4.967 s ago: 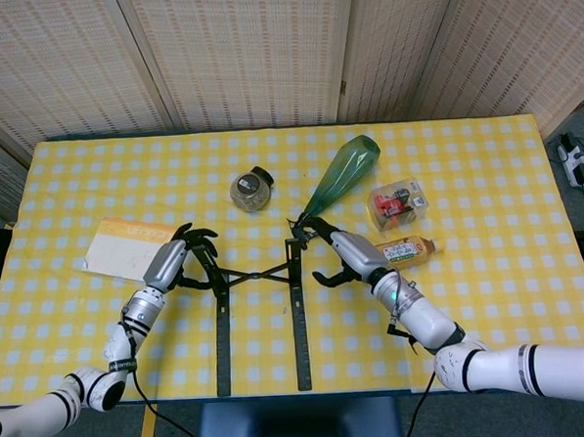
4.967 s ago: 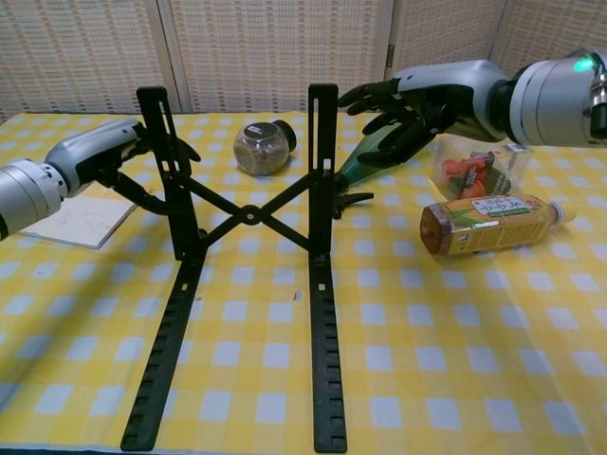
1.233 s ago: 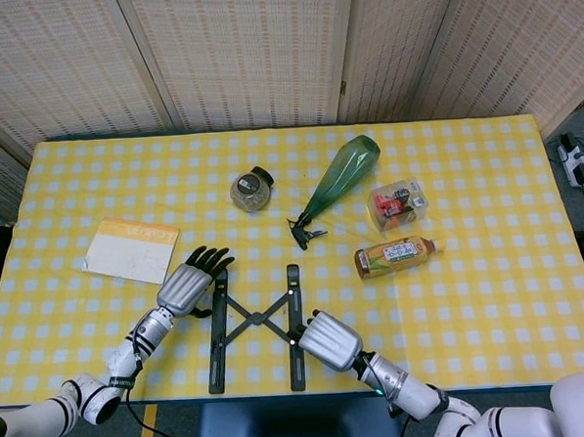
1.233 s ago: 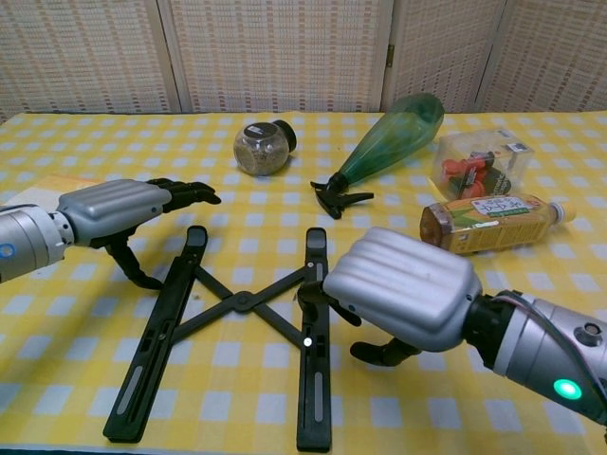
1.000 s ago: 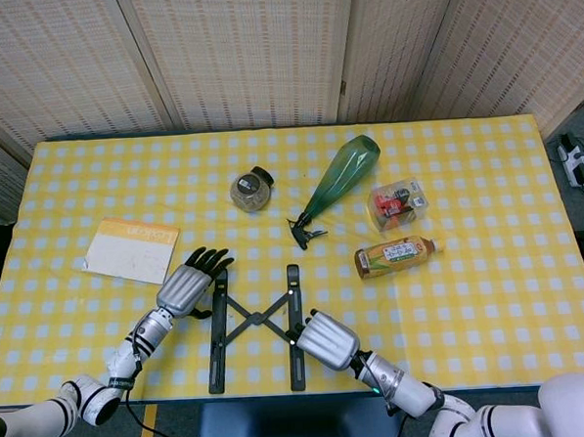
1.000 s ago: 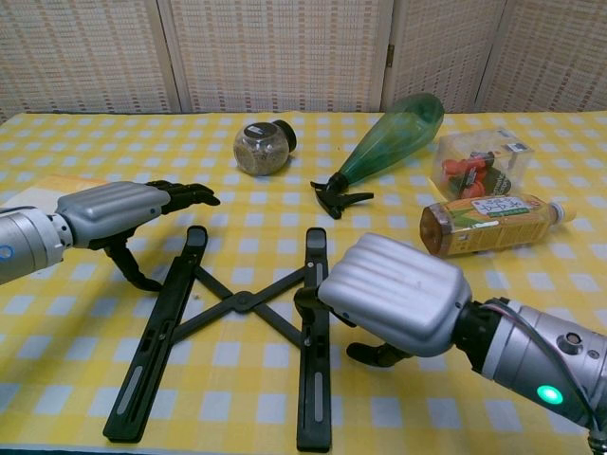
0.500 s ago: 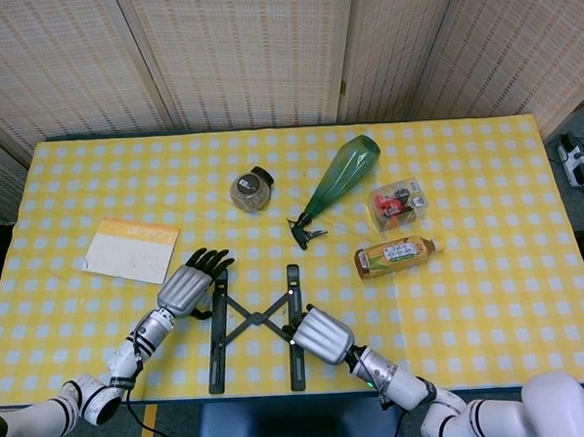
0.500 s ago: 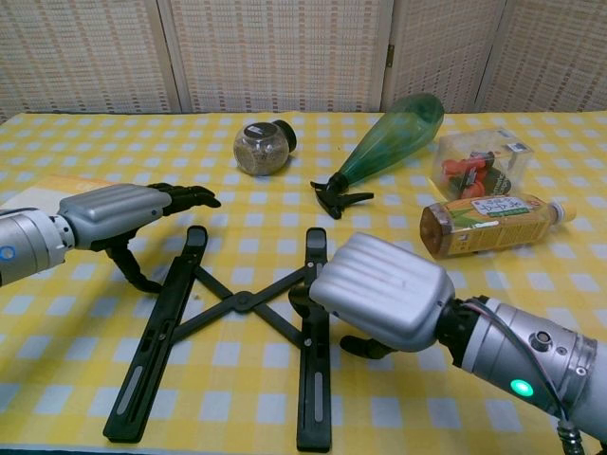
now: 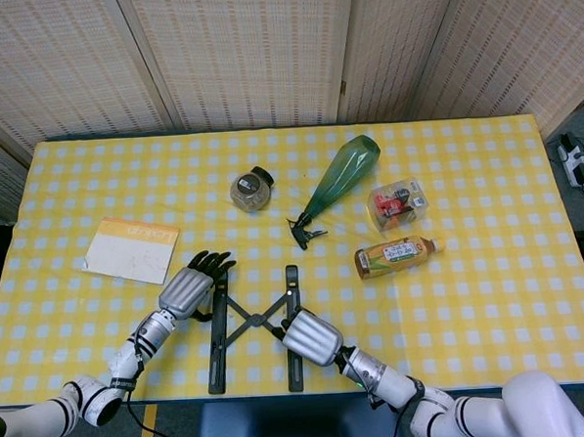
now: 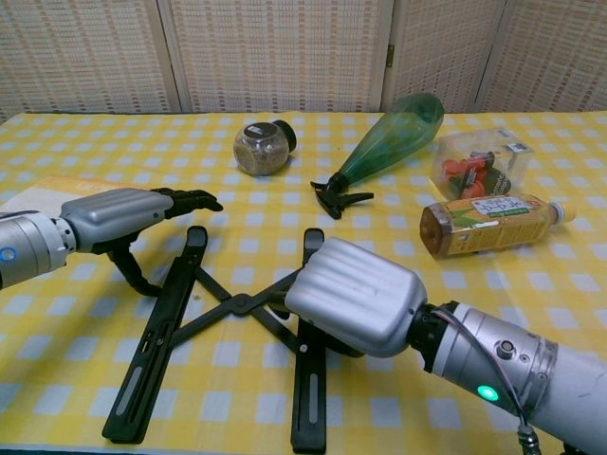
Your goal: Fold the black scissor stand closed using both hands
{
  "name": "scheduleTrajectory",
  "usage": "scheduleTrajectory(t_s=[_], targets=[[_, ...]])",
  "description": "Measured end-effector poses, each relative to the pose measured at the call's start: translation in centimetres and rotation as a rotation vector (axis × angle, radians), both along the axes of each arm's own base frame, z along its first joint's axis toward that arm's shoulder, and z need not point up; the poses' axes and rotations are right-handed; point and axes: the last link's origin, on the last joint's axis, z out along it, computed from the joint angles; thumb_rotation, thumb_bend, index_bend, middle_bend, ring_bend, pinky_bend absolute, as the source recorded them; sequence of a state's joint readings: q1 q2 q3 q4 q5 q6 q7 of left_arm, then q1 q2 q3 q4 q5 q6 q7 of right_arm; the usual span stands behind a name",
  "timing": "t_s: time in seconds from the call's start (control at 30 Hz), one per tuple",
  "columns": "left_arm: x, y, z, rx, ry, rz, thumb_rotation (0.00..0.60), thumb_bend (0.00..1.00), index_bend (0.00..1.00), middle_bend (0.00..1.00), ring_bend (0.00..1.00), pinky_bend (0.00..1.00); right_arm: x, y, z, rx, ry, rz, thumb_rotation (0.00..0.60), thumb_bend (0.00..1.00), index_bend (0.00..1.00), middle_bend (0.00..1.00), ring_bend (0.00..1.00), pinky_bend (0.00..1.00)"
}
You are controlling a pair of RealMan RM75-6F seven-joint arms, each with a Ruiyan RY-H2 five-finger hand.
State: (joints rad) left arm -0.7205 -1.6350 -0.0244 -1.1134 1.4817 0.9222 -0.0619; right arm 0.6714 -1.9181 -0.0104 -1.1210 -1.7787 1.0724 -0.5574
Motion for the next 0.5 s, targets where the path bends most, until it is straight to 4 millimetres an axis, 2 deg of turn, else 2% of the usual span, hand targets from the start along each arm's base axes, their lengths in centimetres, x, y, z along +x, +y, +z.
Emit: scheduleTrajectory(t_s=[0.5], targets=[[1.1, -0.6, -0.6, -0.037, -0.028, -0.007, 0.600, 0.13, 0.00, 0.00, 0.00, 0.00, 1.4, 0.6, -1.2, 0.003, -0.015, 0.036, 0.600, 0.32, 0.42, 0.62, 0.73, 0.67]])
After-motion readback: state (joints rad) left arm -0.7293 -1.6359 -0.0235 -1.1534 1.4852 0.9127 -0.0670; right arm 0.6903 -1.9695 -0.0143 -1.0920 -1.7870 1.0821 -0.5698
